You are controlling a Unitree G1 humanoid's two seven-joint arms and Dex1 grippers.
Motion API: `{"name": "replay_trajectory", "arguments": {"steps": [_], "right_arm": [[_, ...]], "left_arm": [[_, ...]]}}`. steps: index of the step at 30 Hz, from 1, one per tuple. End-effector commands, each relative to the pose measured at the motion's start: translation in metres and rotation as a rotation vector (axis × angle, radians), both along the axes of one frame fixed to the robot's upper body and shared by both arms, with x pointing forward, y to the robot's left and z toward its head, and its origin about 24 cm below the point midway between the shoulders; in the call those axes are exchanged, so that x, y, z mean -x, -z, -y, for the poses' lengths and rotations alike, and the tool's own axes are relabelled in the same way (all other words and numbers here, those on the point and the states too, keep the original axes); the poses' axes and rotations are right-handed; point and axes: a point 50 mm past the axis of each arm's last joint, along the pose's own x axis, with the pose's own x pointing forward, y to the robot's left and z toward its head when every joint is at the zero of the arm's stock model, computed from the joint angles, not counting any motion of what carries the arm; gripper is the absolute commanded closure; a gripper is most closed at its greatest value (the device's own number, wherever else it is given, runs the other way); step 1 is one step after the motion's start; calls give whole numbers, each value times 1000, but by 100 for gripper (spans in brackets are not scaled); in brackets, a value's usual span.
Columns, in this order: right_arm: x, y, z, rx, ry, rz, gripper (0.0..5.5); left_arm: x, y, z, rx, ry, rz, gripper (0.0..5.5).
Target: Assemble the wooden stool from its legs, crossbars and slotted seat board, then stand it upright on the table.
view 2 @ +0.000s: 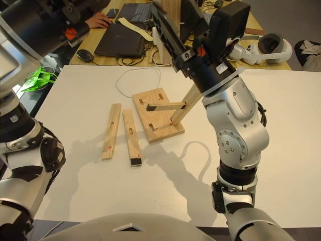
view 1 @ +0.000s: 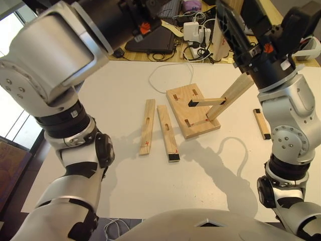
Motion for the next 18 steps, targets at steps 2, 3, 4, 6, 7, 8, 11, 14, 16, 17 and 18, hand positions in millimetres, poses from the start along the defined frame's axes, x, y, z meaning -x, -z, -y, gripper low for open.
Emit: {"name": "replay_trajectory", "arguments": {"steps": [2,3,4,6,7,8,11,14,16,17,18], "right_arm": [[4,9,-8,5,-72,-77,345],[6,13,-11,16,-98,-101,345],[8,17,-14,27,-124,-123,345],[12,23,-18,51,-159,-151,345],[13,25,-18,60,-172,-159,345],[14,26,-20,69,-187,-164,345],[19,28,-24,95,-233,-168,345],[22,29,-25,104,-255,-166,345],[23,30,-25,121,-266,-167,345],[24,31,-25,129,-267,-168,345],[24,32,-24,138,-269,-168,345]], "left_arm": [[6,2,2,-61,-12,46,277],[9,1,3,-62,-3,69,277],[11,-1,4,-62,9,92,277],[16,-2,6,-64,28,122,277],[17,-2,6,-67,32,132,277],[18,-2,6,-69,33,138,277],[17,-1,6,-78,31,150,277],[15,1,6,-105,16,153,277],[15,3,6,-120,6,159,277],[15,3,5,-130,2,164,277],[15,4,5,-145,1,170,277]]}}
